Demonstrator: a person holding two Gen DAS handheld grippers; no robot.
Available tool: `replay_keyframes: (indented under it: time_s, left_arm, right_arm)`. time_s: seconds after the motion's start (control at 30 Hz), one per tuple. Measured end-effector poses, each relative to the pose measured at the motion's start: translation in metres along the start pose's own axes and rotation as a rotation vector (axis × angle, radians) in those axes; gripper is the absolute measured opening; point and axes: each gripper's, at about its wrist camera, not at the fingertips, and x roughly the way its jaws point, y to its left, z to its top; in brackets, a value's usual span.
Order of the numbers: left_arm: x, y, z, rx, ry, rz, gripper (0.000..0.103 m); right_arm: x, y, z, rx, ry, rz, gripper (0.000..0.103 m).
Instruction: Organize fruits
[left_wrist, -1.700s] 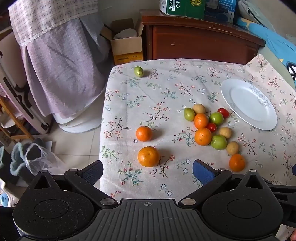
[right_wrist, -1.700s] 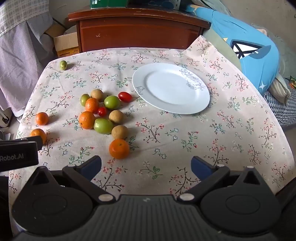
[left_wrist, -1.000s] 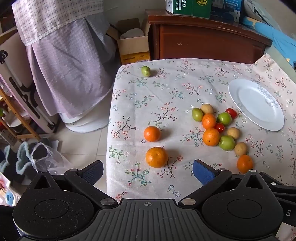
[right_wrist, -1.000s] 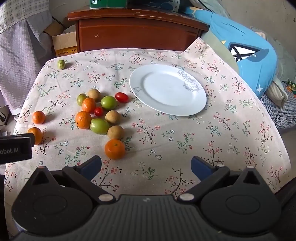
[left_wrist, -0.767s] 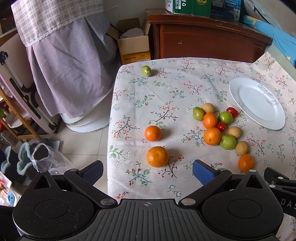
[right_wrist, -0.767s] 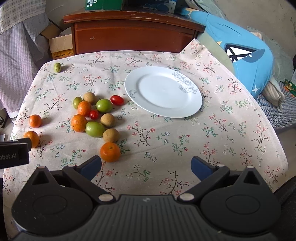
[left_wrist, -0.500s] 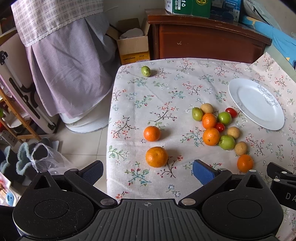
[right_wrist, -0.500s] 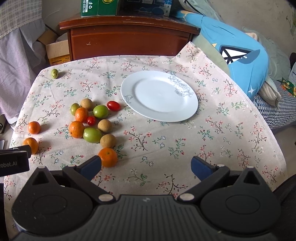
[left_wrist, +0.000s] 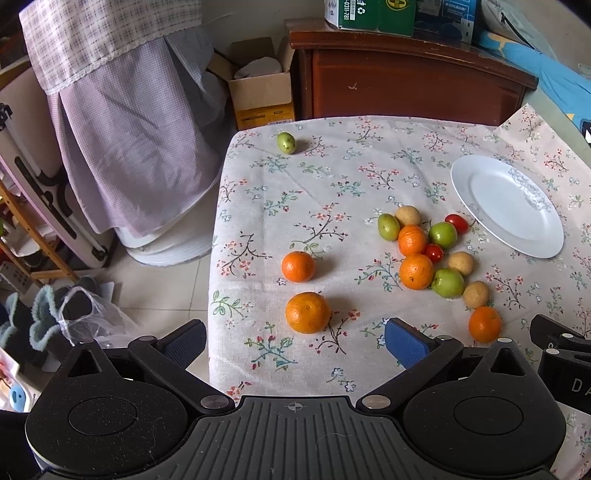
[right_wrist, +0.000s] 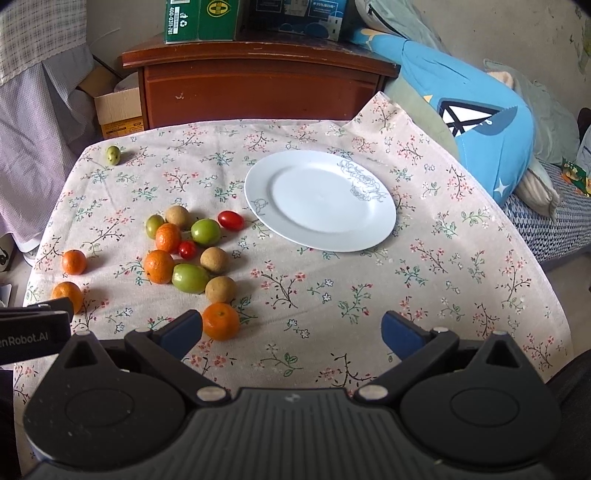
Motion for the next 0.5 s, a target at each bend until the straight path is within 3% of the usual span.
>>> replay_keyframes:
  time_s: [0.5]
  left_arm:
    - [-0.0009, -0.0010, 0.0003, 0.001, -0.008, -0.015, 0.103]
  right_arm:
    - [-0.0035, 0.0026, 0.0007, -0.009, -0.014, 0.007, 0.102]
